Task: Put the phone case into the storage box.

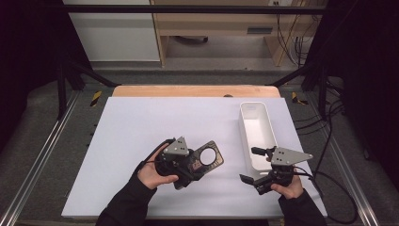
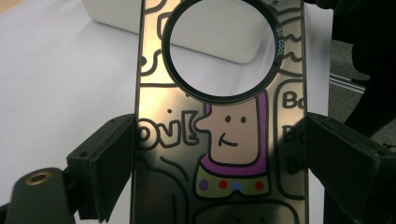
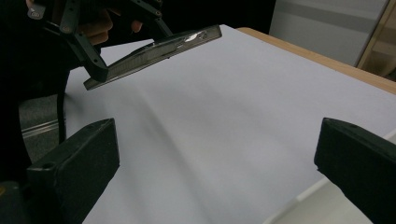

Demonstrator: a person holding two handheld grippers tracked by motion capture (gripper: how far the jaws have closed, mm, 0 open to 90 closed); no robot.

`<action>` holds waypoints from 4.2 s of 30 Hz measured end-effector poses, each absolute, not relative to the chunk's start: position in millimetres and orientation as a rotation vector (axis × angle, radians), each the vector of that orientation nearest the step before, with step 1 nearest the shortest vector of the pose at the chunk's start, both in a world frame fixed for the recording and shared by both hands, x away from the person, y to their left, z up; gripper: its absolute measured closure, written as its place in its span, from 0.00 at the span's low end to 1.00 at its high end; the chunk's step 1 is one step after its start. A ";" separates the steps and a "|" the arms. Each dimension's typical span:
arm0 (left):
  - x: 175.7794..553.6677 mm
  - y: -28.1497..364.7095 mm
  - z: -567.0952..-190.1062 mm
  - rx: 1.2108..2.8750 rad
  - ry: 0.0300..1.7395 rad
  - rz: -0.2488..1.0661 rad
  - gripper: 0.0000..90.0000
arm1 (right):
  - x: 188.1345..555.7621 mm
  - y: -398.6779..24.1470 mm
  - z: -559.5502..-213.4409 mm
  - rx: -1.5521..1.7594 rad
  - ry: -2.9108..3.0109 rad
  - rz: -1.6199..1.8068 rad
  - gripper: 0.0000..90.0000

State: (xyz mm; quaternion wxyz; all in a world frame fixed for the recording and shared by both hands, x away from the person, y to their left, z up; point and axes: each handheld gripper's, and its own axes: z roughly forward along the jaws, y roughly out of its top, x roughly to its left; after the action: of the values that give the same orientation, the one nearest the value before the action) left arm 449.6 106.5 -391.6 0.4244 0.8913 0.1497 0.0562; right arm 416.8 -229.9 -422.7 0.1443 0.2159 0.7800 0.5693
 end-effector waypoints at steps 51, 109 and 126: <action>450.4 92.1 -373.1 2.219 0.252 0.122 0.13 | 421.4 -205.1 -396.2 0.457 2.315 1.682 0.02; 432.5 70.3 -382.2 2.365 0.004 0.067 0.13 | 415.2 -181.1 -396.8 0.178 2.546 1.513 0.03; 428.4 64.7 -384.8 2.380 -0.059 0.044 0.13 | 414.0 -172.6 -403.2 0.085 2.596 1.502 0.08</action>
State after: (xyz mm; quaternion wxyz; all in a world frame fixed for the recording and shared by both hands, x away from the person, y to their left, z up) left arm 428.4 64.7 -384.8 0.3713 0.9281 -0.0228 0.0170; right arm 414.0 -172.6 -403.2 0.0708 0.0284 0.8631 0.4993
